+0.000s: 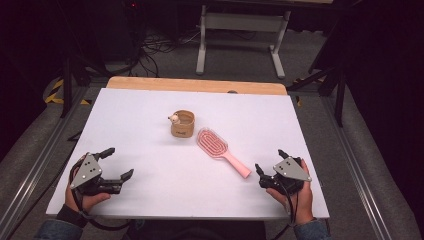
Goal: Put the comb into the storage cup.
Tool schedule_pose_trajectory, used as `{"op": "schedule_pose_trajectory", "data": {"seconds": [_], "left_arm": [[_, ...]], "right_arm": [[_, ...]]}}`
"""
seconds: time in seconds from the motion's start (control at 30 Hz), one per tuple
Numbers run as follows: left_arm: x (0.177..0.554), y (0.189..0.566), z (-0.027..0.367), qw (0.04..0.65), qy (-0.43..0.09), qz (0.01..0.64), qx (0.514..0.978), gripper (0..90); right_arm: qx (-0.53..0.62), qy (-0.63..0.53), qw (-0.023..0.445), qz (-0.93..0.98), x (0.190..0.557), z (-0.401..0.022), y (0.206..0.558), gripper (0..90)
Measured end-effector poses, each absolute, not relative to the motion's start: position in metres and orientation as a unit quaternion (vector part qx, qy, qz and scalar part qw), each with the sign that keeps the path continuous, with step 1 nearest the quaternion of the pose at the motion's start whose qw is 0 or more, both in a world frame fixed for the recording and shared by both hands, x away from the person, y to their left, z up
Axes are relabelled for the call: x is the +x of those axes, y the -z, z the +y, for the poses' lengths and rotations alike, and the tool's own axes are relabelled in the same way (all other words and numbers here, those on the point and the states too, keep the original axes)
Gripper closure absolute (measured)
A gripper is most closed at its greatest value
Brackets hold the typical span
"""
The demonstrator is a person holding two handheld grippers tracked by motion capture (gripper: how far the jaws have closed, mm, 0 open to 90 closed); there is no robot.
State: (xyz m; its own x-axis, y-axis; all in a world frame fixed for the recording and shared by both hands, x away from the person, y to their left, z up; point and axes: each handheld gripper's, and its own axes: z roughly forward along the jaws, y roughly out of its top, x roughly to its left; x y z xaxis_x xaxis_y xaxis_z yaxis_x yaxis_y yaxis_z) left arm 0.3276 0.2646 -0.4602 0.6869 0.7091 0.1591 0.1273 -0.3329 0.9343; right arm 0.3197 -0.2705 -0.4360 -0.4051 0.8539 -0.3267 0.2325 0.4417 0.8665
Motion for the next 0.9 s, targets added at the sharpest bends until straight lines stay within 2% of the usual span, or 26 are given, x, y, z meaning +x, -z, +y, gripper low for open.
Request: {"op": "schedule_pose_trajectory", "data": {"seconds": [0.07, 0.1, 0.13, 0.17, 0.27, 0.3, 0.37, 0.43, 0.53, 0.9], "left_arm": [[0.3284, 0.4612, 0.2636, 0.511, -0.285, 0.275, 0.763, 10.1], [0.3284, 0.4610, 0.2637, 0.508, -0.285, 0.273, 0.766, 10.5], [0.3288, 0.4611, 0.2636, 0.506, -0.286, 0.272, 0.767, 10.5], [0.3289, 0.4613, 0.2632, 0.504, -0.286, 0.274, 0.767, 10.8], [0.3279, 0.4616, 0.2625, 0.503, -0.289, 0.275, 0.767, 11.3], [0.3275, 0.4615, 0.2622, 0.504, -0.292, 0.275, 0.765, 11.5], [0.3255, 0.4602, 0.2620, 0.506, -0.296, 0.271, 0.763, 12.7], [0.3251, 0.4603, 0.2614, 0.508, -0.298, 0.271, 0.761, 13.3], [0.3260, 0.4609, 0.2624, 0.506, -0.295, 0.272, 0.764, 13.4], [0.3261, 0.4609, 0.2619, 0.503, -0.292, 0.270, 0.768, 13.7]], "right_arm": [[0.367, -0.383, 0.404, 0.745, 0.3210, -0.2702, 0.4350, 22.3], [0.366, -0.378, 0.402, 0.750, 0.3222, -0.2689, 0.4354, 30.7], [0.366, -0.378, 0.402, 0.750, 0.3222, -0.2689, 0.4354, 30.7], [0.366, -0.377, 0.399, 0.752, 0.3227, -0.2676, 0.4369, 40.6], [0.367, -0.376, 0.395, 0.754, 0.3236, -0.2666, 0.4377, 46.3], [0.368, -0.372, 0.392, 0.757, 0.3243, -0.2659, 0.4381, 53.8], [0.366, -0.369, 0.386, 0.762, 0.3245, -0.2653, 0.4384, 60.2], [0.369, -0.360, 0.387, 0.764, 0.3245, -0.2655, 0.4387, 73.2], [0.371, -0.364, 0.372, 0.769, 0.3256, -0.2669, 0.4392, 82.2], [0.359, -0.369, 0.356, 0.780, 0.3265, -0.2638, 0.4399, 87.7]]}}
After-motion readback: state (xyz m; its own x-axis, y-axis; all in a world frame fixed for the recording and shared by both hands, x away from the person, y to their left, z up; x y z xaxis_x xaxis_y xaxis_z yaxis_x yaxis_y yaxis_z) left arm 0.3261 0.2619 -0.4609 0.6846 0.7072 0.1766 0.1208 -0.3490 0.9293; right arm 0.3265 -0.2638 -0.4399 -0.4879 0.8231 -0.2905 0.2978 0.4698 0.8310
